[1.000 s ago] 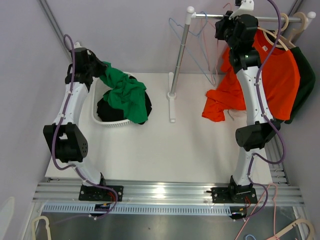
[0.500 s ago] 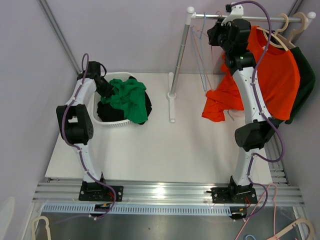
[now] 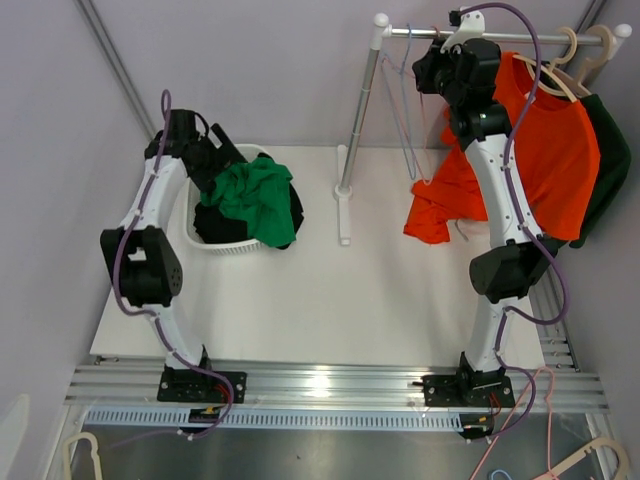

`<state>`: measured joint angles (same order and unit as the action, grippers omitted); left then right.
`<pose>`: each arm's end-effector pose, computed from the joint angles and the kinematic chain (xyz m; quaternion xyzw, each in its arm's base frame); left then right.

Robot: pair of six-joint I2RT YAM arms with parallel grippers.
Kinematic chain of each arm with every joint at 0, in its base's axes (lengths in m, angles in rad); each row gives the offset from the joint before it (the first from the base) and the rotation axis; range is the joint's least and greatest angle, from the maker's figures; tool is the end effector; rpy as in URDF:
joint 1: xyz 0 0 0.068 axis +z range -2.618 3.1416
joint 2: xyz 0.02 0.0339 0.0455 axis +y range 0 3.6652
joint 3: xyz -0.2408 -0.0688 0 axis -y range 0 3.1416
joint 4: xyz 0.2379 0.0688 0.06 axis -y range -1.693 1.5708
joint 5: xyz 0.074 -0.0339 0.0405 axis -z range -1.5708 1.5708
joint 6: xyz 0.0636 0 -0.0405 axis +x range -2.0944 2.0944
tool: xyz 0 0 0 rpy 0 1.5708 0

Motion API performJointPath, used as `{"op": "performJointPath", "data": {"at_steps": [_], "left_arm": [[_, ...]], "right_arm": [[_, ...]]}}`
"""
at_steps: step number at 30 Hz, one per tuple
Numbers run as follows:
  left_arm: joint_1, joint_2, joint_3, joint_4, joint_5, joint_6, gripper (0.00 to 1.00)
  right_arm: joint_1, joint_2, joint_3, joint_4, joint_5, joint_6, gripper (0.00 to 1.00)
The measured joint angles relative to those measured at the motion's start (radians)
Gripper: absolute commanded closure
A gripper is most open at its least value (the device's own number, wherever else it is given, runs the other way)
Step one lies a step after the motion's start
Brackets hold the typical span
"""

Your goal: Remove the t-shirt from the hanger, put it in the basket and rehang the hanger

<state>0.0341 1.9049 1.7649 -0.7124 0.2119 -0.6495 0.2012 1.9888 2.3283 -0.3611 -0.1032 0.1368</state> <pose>0.4327 0.0014 0.2647 -0.2770 0.8895 -0.2002 0.3031 0.4487 0.0982 0.4664 -0.0590 0.7122 0.1538 0.6823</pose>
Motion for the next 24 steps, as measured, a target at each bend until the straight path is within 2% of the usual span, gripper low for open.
{"op": "performJointPath", "data": {"at_steps": [6,9,11,13,15,19,23,24], "left_arm": [[-0.032,-0.191,0.027,-0.016,-0.025,0.005,0.00],[-0.058,-0.279,0.031,-0.031,-0.045,0.005,0.01],[-0.080,-0.325,0.031,-0.040,-0.053,0.006,0.00],[-0.107,-0.365,0.032,-0.048,-0.062,0.011,0.00],[-0.138,-0.393,0.040,-0.060,-0.077,0.022,0.01],[-0.207,-0.432,0.051,-0.062,-0.104,0.031,0.01],[-0.273,-0.476,0.047,-0.051,-0.113,0.041,0.01],[-0.301,-0.494,0.047,-0.043,-0.124,0.048,0.00]], "right_arm": [[0.000,-0.007,0.000,-0.016,0.008,-0.004,0.62],[0.000,-0.038,-0.017,-0.042,0.016,-0.008,0.57],[-0.003,-0.093,-0.074,-0.052,0.029,-0.010,0.48],[-0.010,-0.174,-0.154,-0.053,0.046,-0.014,0.48],[-0.023,-0.258,-0.234,-0.052,0.056,-0.016,0.38],[-0.097,-0.384,-0.288,-0.080,0.116,-0.014,0.35],[-0.229,-0.396,-0.217,-0.138,0.187,-0.010,0.34],[-0.263,-0.389,-0.201,-0.153,0.201,-0.008,0.28]]}}
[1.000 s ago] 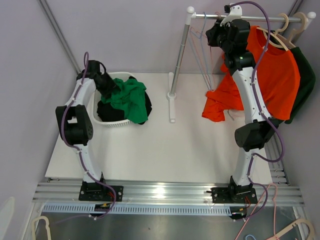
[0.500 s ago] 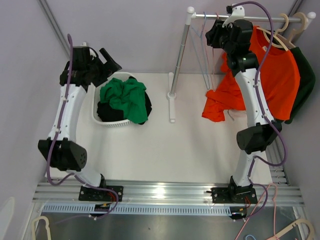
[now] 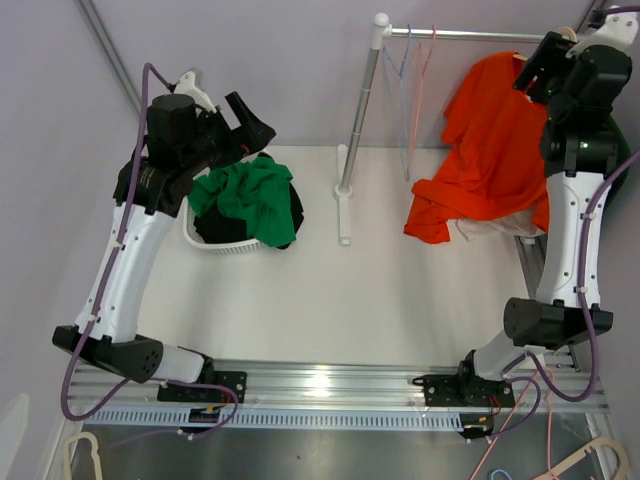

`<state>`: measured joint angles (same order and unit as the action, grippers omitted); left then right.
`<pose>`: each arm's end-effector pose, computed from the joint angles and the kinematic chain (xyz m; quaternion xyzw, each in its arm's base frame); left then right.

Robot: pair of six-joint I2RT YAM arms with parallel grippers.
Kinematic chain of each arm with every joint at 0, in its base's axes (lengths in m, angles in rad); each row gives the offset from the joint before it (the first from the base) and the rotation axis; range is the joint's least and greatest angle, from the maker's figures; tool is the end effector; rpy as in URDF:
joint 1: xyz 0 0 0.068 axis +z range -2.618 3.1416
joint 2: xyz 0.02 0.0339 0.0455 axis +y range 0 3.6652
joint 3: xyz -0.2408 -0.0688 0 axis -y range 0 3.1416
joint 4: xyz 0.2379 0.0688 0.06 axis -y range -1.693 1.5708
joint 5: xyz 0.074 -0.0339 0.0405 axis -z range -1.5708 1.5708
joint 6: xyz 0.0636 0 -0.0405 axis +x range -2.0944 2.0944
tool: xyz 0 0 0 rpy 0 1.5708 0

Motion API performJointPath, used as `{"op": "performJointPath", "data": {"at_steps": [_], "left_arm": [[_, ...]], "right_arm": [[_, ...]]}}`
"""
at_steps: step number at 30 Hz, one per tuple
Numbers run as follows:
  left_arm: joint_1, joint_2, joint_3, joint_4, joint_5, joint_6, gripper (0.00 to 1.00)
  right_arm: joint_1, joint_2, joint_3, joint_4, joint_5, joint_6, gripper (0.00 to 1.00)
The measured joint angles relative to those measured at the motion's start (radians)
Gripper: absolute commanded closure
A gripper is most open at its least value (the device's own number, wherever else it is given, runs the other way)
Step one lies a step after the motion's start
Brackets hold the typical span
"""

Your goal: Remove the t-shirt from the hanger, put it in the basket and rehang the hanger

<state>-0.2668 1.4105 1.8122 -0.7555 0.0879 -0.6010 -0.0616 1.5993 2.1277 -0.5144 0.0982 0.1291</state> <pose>0.2936 -0.0860 0.4519 -0.1116 0.8125 -0.2728 0.5030 0.3383 -0.0271 0.5279 0.1016 0.6948 -0.0104 0.7119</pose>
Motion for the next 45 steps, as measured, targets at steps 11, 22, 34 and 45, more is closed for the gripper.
{"op": "performJointPath", "data": {"at_steps": [11,22,34,45], "left_arm": [[-0.113,0.060,0.269,0.051,-0.002,0.058,0.01],[-0.206,0.156,0.257,0.225,-0.003,0.105,0.00],[-0.236,0.278,0.290,0.274,-0.007,0.143,0.01],[-0.237,0.266,0.273,0.285,-0.019,0.168,0.00]], "right_arm": [[-0.090,0.255,0.287,-0.105,-0.009,-0.047,0.02],[-0.095,0.340,0.290,-0.046,0.017,-0.202,0.00],[-0.157,0.443,0.297,-0.027,0.031,-0.264,0.13],[-0.165,0.467,0.325,-0.059,-0.132,-0.211,0.57]]}}
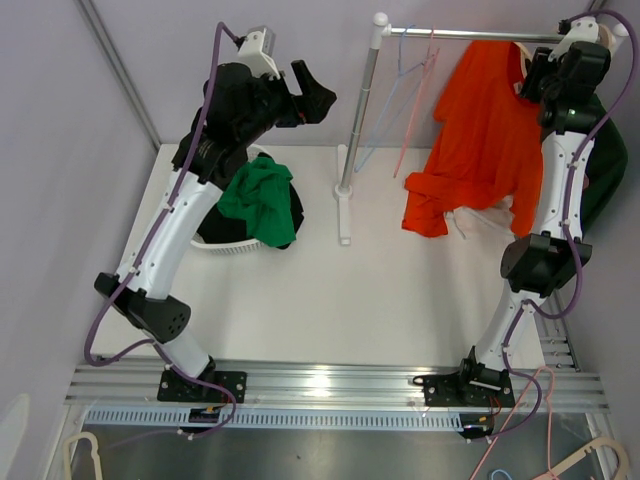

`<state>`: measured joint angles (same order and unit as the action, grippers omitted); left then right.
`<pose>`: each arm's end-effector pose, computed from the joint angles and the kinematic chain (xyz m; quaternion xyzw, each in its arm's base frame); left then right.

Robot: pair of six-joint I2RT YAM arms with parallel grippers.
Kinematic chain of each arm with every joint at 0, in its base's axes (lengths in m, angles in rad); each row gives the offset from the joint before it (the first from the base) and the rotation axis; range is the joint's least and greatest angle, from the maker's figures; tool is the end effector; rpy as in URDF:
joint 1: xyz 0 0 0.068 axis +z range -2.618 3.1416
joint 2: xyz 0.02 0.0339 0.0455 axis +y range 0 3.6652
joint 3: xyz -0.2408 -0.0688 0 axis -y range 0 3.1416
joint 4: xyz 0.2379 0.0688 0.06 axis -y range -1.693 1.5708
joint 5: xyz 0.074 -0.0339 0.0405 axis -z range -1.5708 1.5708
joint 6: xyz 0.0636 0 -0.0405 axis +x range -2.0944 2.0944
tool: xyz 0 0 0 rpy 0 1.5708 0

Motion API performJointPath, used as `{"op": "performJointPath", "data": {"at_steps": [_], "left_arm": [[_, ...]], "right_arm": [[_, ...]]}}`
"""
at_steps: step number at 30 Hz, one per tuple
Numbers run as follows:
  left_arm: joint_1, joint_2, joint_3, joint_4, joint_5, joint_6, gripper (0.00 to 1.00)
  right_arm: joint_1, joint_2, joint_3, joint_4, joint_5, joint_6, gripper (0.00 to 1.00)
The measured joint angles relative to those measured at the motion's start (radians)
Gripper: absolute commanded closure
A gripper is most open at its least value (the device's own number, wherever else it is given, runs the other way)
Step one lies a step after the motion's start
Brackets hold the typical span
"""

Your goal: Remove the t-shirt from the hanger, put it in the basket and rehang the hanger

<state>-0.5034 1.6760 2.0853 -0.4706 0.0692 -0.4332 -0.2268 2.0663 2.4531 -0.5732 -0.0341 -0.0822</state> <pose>0.3280 -0.1856 0.4943 0.0492 0.7267 -0.3315 0.5996 0.4559 -0.1030 0.4452 0.0448 0.7685 -0.0852 0.6326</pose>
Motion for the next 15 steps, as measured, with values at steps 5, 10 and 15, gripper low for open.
{"op": "performJointPath", "data": {"at_steps": [5,10,15], "left_arm": [[0.000,-0.016,-0.024,0.005,-0.007,0.001,0.00],[-0.002,-0.021,-0.025,0.006,-0.008,0.008,0.01],[-0.007,-0.021,-0.025,0.013,-0.011,0.009,0.01]], "right_arm": [[0.000,-0.015,0.002,-0.019,-0.060,0.029,0.55],[0.000,-0.026,0.002,-0.021,-0.080,0.045,0.69],[0.001,-0.028,0.002,-0.020,-0.082,0.070,1.00]]}}
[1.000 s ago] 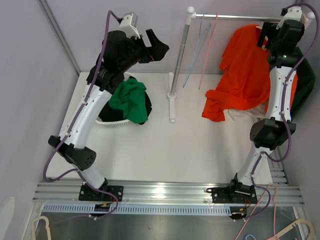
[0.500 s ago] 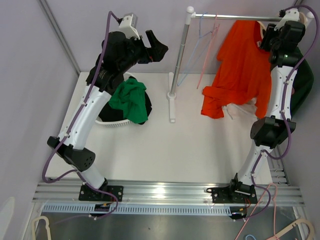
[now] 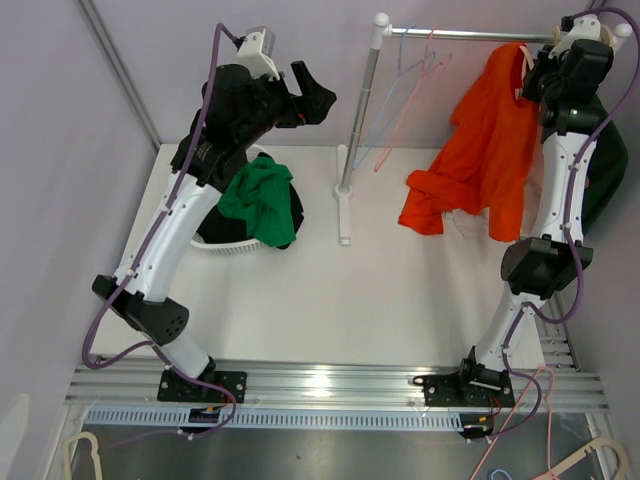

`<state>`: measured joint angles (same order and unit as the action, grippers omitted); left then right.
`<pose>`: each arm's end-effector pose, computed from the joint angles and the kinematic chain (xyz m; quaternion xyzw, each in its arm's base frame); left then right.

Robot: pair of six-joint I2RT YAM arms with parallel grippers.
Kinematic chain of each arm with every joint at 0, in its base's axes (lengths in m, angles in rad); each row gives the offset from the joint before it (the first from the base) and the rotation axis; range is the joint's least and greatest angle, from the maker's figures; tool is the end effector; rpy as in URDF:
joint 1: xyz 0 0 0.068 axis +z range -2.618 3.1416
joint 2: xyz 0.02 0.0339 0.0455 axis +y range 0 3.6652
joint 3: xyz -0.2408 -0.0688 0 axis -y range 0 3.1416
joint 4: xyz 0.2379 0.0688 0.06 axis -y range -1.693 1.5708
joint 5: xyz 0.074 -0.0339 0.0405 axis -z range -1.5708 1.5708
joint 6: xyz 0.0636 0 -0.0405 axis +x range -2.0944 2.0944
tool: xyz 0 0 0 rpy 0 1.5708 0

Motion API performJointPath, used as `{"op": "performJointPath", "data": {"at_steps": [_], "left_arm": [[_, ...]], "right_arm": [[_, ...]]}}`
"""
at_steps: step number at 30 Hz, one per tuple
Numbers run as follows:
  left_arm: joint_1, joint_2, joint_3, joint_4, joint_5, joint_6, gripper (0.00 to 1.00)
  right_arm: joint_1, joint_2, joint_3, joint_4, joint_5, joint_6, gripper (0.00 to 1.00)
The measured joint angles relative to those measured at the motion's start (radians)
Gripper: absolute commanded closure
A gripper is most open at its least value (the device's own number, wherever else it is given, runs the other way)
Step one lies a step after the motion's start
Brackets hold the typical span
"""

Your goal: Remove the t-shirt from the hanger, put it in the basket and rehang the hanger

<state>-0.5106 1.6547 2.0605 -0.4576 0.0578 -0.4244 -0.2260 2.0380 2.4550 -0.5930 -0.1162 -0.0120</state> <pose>0.3231 -0.1852 0.4954 0.0511 0.7233 -0.3289 0.6050 0.4468 -0.0952 0.4557 0.0446 0.7648 -0.0319 0.6419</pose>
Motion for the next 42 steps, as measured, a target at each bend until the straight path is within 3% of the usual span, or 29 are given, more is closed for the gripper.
{"op": "performJointPath", "data": {"at_steps": [17,32,37,42], "left_arm": [[-0.029,0.000,0.000,0.010,-0.014,0.035,0.01],[-0.129,-0.058,-0.109,0.100,-0.081,0.168,0.01],[-0.157,-0.077,-0.124,0.114,-0.103,0.201,0.00],[-0.275,-0.180,-0.311,0.223,-0.160,0.319,0.01]], "right_arm": [[0.050,-0.006,0.002,0.006,-0.002,0.060,1.00],[0.093,-0.144,-0.005,-0.061,0.004,0.059,1.00],[0.127,-0.215,-0.120,-0.082,0.091,0.100,1.00],[0.202,-0.350,-0.330,-0.106,0.177,0.172,1.00]]}}
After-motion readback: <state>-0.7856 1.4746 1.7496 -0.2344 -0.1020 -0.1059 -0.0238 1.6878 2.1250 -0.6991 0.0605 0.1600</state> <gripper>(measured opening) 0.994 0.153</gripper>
